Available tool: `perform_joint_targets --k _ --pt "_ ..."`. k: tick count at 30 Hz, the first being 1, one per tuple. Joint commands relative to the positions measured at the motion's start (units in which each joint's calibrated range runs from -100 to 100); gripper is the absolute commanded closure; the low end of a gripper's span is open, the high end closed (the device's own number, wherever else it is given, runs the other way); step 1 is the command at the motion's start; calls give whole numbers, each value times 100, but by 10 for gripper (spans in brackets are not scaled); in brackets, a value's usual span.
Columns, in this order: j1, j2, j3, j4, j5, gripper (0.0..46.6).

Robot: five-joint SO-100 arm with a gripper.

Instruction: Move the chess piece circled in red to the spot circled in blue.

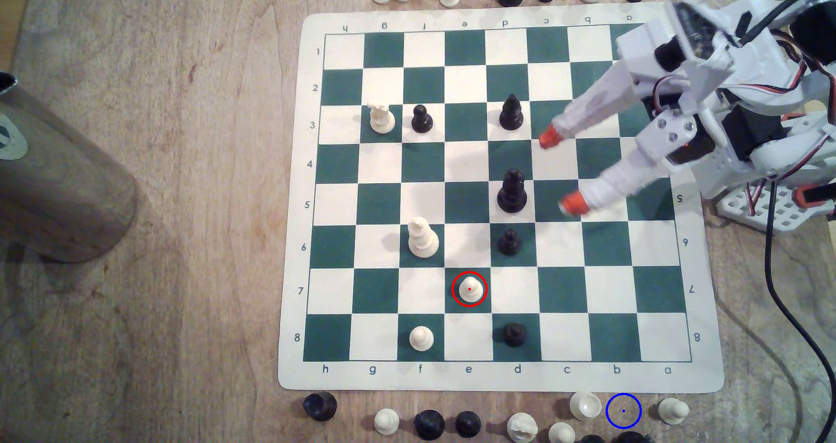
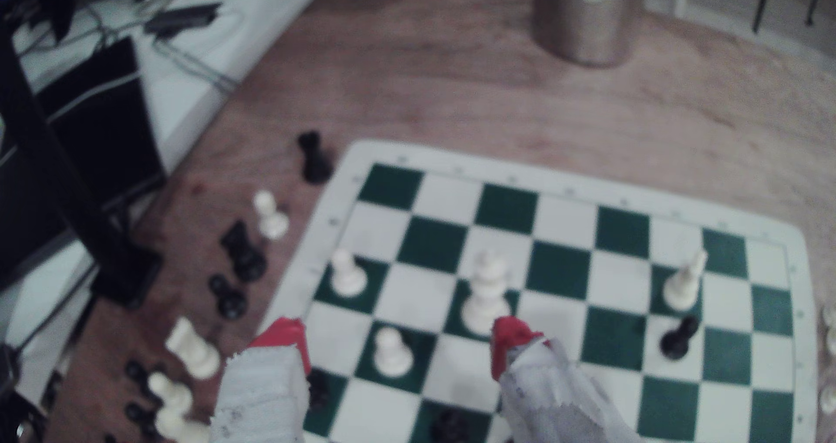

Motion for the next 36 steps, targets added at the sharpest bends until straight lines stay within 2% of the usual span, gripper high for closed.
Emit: perform_joint_targets --k 1,13,27,36 --pt "-243 612 -549 -131 -10 254" --pt "-462 2063 -177 -1138 24 270" --pt "-650 4024 -431 -2129 -10 291" --pt "-626 4915 -839 -2678 -147 299"
